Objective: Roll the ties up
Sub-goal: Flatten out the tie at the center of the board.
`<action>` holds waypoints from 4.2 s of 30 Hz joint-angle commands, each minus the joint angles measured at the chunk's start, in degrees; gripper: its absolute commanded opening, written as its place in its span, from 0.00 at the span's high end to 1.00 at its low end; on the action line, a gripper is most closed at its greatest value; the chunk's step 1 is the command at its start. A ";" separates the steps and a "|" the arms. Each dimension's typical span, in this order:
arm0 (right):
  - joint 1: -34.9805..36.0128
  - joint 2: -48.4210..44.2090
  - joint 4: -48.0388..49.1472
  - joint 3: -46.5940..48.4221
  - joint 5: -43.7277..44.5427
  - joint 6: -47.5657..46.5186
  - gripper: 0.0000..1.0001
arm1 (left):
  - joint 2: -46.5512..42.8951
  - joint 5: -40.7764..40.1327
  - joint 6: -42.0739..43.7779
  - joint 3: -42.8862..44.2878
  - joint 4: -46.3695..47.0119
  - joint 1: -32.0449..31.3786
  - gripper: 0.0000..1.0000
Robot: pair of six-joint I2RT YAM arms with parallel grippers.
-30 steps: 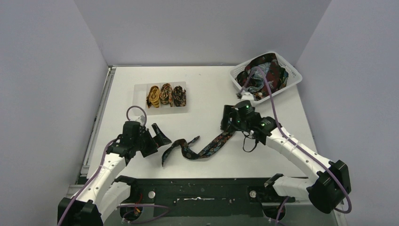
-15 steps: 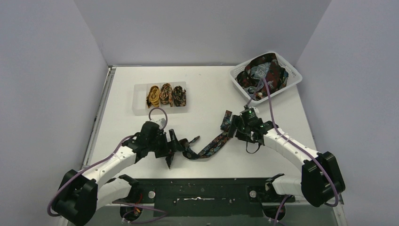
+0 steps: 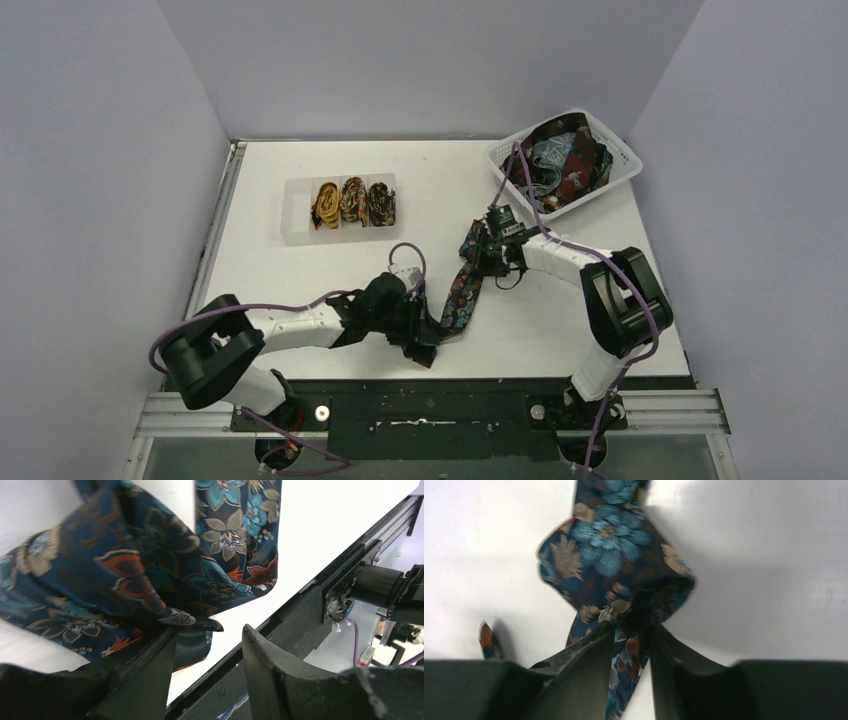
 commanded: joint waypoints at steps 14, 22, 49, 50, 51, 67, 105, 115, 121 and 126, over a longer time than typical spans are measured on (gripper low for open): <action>3.05 1.95 -10.74 20.95 4.18 -21.91 0.49 | 3.13 -7.11 -2.57 7.86 13.36 -12.85 0.17; -2.66 -15.60 -12.60 7.39 -1.63 -9.79 0.19 | -21.33 -12.06 0.75 2.46 -8.25 -2.49 0.09; 21.35 -9.84 -7.03 -6.56 15.59 9.19 0.46 | -35.15 -12.13 2.71 0.05 -30.24 20.15 0.03; 20.89 -9.60 -8.58 -6.20 18.27 6.04 0.58 | -35.25 -11.94 2.71 -0.09 -30.15 20.19 0.03; 20.07 -9.76 -10.26 -6.14 20.99 2.55 0.72 | -35.31 -11.51 2.74 -0.22 -29.89 20.19 0.03; -4.26 -20.86 -18.51 -5.76 10.37 -9.49 0.97 | -0.91 -22.63 20.92 20.42 -7.17 7.68 0.08; -6.40 -23.96 -17.40 -3.85 3.24 -13.93 0.95 | 31.68 -26.00 21.65 54.62 -17.98 3.15 1.00; -5.82 -36.95 -13.29 -0.97 -19.75 -23.04 0.94 | -3.36 -14.51 18.89 35.99 -23.53 3.02 1.00; -5.70 -40.47 -23.22 3.77 -24.65 -28.33 0.95 | -21.97 -8.86 11.65 30.56 -35.22 2.61 1.00; -6.37 -31.77 -27.08 3.73 -12.77 -24.64 0.91 | -23.51 -13.13 8.96 26.48 -40.71 3.59 1.00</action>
